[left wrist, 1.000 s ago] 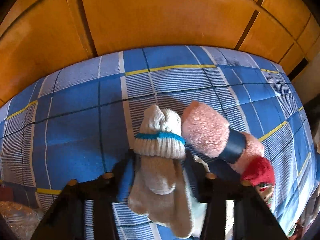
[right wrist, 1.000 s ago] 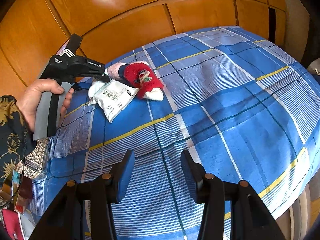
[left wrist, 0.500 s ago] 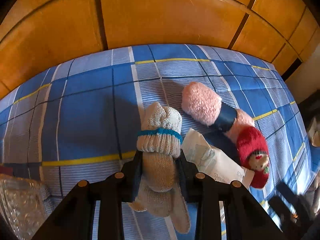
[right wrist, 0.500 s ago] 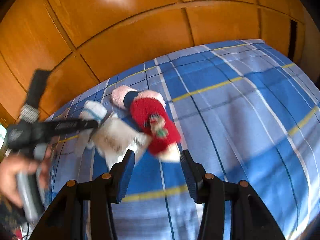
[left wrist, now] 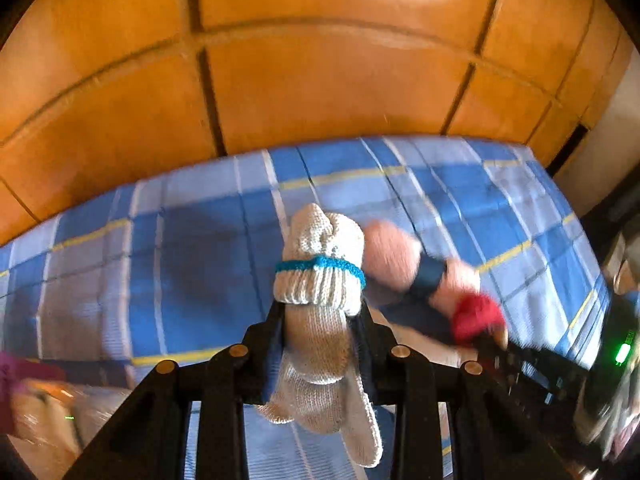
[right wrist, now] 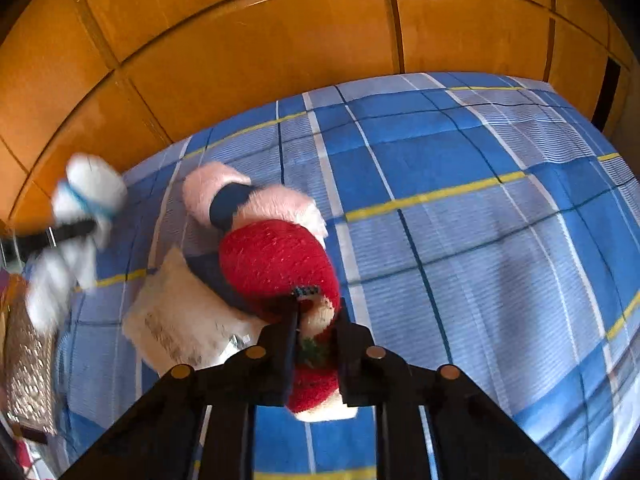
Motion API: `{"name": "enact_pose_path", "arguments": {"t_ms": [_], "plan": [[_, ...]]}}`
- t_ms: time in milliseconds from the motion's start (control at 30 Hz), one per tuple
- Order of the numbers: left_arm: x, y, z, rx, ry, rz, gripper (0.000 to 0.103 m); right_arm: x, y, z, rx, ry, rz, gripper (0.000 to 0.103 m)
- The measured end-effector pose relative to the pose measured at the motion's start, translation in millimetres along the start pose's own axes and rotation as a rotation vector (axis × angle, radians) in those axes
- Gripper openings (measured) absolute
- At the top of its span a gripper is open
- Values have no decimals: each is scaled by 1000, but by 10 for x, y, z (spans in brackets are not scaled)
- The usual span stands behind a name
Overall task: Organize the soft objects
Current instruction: 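Grasp the white knit glove with the left tool while the right tool grasps the red slipper, then carry the white glove with the left tool into the gold tray and release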
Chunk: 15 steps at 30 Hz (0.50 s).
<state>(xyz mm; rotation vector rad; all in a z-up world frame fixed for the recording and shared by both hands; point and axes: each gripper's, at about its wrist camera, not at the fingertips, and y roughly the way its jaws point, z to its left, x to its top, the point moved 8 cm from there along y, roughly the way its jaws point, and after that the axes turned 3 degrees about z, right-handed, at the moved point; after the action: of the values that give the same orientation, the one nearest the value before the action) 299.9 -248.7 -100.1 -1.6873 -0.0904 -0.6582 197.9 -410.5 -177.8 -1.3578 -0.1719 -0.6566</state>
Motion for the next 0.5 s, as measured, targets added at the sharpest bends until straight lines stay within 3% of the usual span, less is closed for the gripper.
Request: {"name": "enact_pose_path", "arguments": {"t_ms": [267,500], "plan": [[363,-586,789,80,-119,-108,32,-342,-228,-116,-28,34,13,15],[310,-1221,1644,177,-203,-213,32,-440,-273,-140,-37,56,-4,16]]}}
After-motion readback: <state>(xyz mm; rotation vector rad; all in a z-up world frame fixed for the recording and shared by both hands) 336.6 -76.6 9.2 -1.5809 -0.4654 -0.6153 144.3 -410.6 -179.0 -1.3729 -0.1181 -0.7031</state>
